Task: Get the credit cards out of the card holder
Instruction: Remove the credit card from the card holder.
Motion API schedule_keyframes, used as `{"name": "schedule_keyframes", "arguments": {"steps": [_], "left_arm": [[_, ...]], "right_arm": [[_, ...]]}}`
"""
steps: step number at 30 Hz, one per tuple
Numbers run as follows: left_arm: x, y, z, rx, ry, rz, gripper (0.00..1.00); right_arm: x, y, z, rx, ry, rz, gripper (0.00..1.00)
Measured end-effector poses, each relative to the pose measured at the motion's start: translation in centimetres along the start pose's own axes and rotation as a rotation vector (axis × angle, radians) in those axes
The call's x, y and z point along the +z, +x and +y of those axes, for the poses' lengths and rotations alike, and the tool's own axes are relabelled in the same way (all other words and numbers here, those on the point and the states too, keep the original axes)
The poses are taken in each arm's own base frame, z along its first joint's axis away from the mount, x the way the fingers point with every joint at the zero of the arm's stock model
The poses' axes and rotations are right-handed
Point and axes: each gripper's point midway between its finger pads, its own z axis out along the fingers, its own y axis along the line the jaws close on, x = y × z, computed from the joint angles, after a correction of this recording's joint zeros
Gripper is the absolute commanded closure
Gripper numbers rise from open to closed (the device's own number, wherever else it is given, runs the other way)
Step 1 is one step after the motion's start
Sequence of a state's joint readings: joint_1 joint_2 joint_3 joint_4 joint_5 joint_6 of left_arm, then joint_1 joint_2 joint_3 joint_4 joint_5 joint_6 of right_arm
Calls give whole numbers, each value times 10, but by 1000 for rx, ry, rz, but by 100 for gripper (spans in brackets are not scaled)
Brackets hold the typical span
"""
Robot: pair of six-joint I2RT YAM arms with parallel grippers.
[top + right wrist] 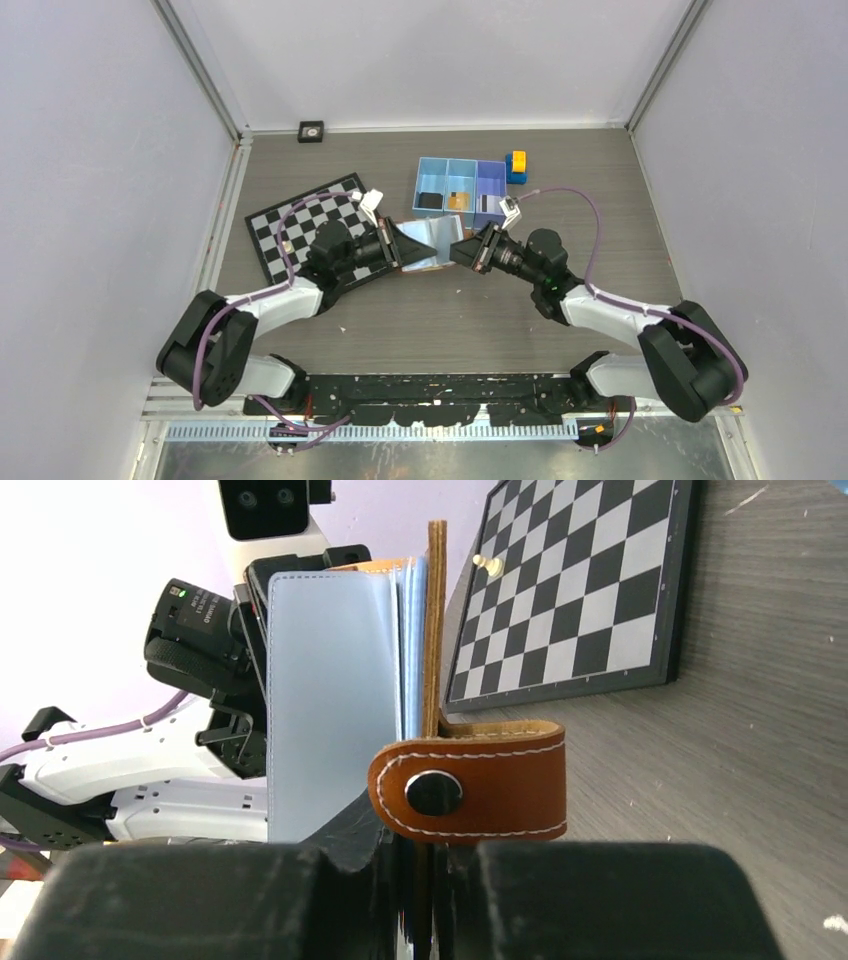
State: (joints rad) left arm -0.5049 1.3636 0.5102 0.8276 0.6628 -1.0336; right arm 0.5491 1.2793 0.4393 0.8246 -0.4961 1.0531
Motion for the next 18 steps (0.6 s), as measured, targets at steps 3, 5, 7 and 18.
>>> {"name": "schedule_keyframes", "arguments": {"steps": [3, 5, 7, 18], "left_arm": [[-1, 1, -3, 28, -16, 5, 52], [-4, 1, -2, 47, -37, 8, 37], [-7, 0, -1, 62, -56, 2, 31], [-5, 7, 10, 63, -80, 16, 31]], "right_arm": [[-6, 0, 1, -29, 31, -11, 99], [-10, -7, -1, -56, 66, -44, 100], [-13, -11, -7, -76, 112, -67, 100], [-7, 2, -38, -154, 316, -17, 99]]}}
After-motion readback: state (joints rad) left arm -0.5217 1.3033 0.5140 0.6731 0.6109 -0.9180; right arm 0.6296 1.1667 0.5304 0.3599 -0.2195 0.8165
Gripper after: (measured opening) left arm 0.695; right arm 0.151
